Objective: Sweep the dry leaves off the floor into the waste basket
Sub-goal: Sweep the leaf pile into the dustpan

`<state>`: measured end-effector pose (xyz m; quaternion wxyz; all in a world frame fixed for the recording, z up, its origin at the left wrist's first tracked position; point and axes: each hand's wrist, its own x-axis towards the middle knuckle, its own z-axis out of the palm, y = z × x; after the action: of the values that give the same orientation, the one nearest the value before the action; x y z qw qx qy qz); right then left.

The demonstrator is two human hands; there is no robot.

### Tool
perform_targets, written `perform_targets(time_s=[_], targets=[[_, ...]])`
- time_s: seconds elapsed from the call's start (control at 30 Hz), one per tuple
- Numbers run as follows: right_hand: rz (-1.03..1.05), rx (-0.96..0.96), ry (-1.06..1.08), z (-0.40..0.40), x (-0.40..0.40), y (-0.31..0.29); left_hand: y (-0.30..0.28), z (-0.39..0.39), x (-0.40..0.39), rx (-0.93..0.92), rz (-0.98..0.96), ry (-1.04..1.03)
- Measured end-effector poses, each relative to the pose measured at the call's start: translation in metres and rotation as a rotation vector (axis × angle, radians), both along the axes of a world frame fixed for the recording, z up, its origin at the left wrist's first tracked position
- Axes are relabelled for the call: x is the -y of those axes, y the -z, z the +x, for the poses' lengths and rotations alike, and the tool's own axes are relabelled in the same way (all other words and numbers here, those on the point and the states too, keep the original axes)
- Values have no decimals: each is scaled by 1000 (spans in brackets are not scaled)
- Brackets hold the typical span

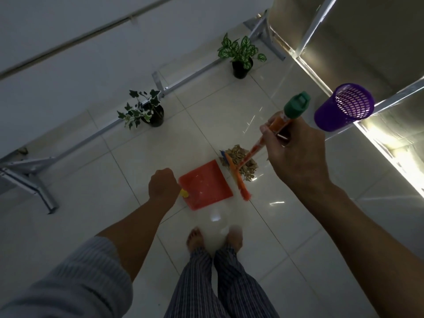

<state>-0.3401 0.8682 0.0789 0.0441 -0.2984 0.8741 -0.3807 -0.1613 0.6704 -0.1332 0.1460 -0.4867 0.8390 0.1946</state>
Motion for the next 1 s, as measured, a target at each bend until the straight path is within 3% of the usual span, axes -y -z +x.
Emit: perform_targets(time_s=[0.33, 0.4, 0.53, 0.67, 0.77, 0.87, 1.0], targets=[[18, 36, -51, -1, -2, -21, -48, -26, -7, 145, 56, 154], [12, 19, -44, -9, -6, -31, -65, -53, -15, 62, 124, 227], [2, -40, -19, -35, -21, -52, -103, -134, -52, -305, 329, 430], [-6, -87, 3, -73, -43, -64, -134, -211, -102, -579, 316, 598], [17, -106, -2, -104, -61, -62, -148, -252, -135, -730, 336, 588], [48, -64, -4, -135, -78, -52, -147, -289, -163, -762, 353, 536], [152, 3, -41, -178, -95, -33, -127, -333, -193, -615, 382, 483]])
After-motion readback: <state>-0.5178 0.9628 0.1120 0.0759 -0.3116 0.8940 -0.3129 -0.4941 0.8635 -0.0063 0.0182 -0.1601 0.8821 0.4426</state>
